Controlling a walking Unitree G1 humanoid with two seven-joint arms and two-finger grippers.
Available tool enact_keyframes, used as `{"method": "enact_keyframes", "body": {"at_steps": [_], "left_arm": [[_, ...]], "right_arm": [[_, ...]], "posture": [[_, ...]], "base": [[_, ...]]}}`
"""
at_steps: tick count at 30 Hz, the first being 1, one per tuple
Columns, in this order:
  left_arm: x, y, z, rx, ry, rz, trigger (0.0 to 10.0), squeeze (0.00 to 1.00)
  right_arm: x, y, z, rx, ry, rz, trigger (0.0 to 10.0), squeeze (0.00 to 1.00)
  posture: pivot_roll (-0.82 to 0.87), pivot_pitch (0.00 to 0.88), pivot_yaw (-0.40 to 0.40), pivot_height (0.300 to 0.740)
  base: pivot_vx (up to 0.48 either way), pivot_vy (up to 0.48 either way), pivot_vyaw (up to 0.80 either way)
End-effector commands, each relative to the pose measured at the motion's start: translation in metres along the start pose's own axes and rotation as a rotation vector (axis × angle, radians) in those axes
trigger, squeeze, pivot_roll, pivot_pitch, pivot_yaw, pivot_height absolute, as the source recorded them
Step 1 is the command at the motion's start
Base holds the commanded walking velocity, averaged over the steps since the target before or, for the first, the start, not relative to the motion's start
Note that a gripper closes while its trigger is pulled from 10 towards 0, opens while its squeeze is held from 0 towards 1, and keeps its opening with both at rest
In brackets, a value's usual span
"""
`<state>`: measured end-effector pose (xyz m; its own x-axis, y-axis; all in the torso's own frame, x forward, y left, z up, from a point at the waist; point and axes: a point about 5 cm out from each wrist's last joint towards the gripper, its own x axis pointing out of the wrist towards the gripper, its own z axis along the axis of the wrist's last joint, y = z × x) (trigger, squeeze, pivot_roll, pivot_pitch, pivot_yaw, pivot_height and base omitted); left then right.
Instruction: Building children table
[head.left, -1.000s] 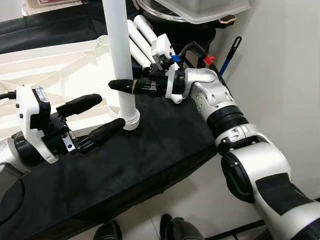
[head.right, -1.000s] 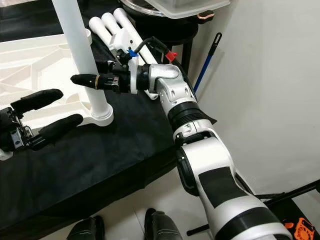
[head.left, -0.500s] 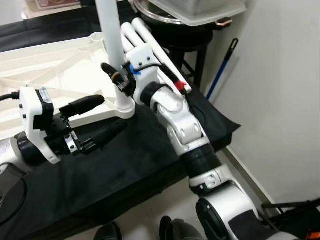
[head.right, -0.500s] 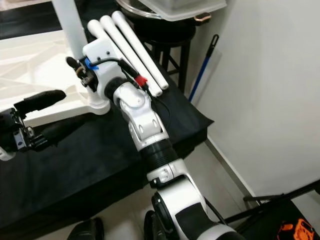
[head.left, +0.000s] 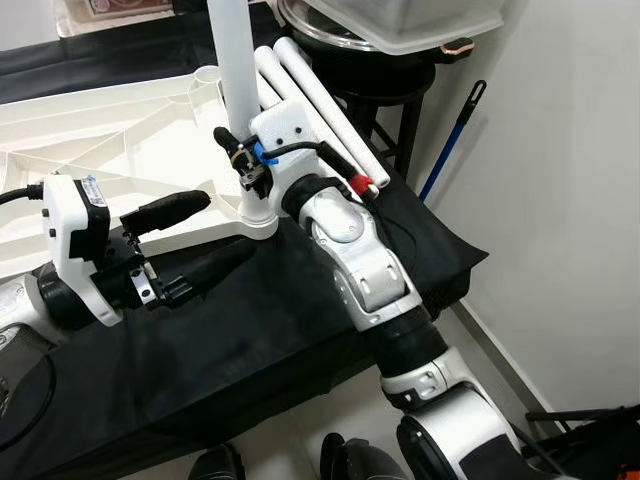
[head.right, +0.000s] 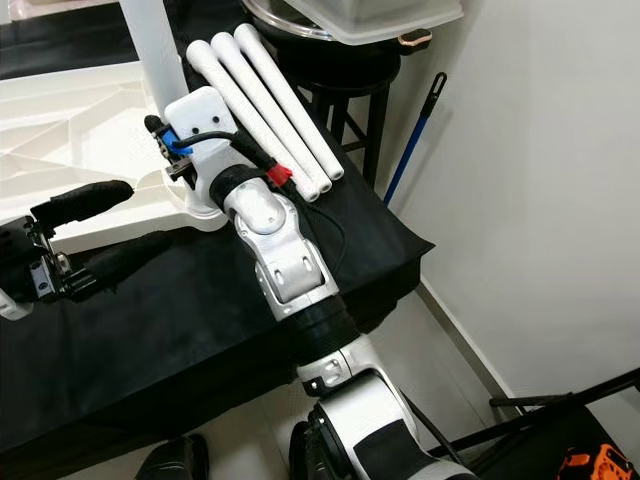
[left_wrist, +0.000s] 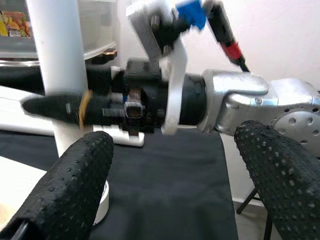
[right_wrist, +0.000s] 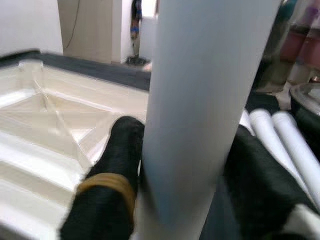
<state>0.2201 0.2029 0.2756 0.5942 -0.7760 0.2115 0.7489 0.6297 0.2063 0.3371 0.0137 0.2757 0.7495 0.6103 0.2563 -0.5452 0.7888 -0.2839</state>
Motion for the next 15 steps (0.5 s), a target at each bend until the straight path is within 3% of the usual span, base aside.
{"method": "enact_keyframes", "body": {"at_steps": [1, 6, 7, 13, 15], "left_arm": [[0.000, -0.002, -0.001, 0.000, -0.001, -0.013, 10.0, 0.00], [0.000, -0.001, 0.000, 0.003, -0.001, -0.015, 10.0, 0.00], [-0.001, -0.001, 0.000, 0.003, 0.005, -0.014, 10.0, 0.00], [-0.006, 0.002, -0.001, 0.009, 0.025, 0.005, 10.0, 0.00], [-0.013, 0.006, -0.002, 0.017, 0.054, 0.030, 10.0, 0.00]], "right_arm": [[-0.001, 0.012, -0.008, 0.076, 0.020, 0.074, 10.0, 1.00], [-0.003, 0.004, 0.005, 0.102, -0.058, 0.238, 10.0, 1.00], [-0.006, -0.007, 0.012, 0.072, -0.080, 0.290, 10.0, 1.00], [-0.008, -0.030, 0.015, 0.042, -0.074, 0.316, 10.0, 1.00], [-0.007, -0.045, 0.011, 0.024, -0.050, 0.332, 10.0, 1.00]], "posture": [[0.07, 0.188, -0.091, 0.740], [0.07, 0.197, -0.082, 0.740], [0.07, 0.201, -0.080, 0.740], [0.08, 0.213, -0.081, 0.740], [0.08, 0.217, -0.082, 0.740]], "base": [[0.000, 0.000, 0.00], [0.000, 0.000, 0.00], [0.000, 0.000, 0.00], [0.000, 0.000, 0.00], [0.000, 0.000, 0.00]]}}
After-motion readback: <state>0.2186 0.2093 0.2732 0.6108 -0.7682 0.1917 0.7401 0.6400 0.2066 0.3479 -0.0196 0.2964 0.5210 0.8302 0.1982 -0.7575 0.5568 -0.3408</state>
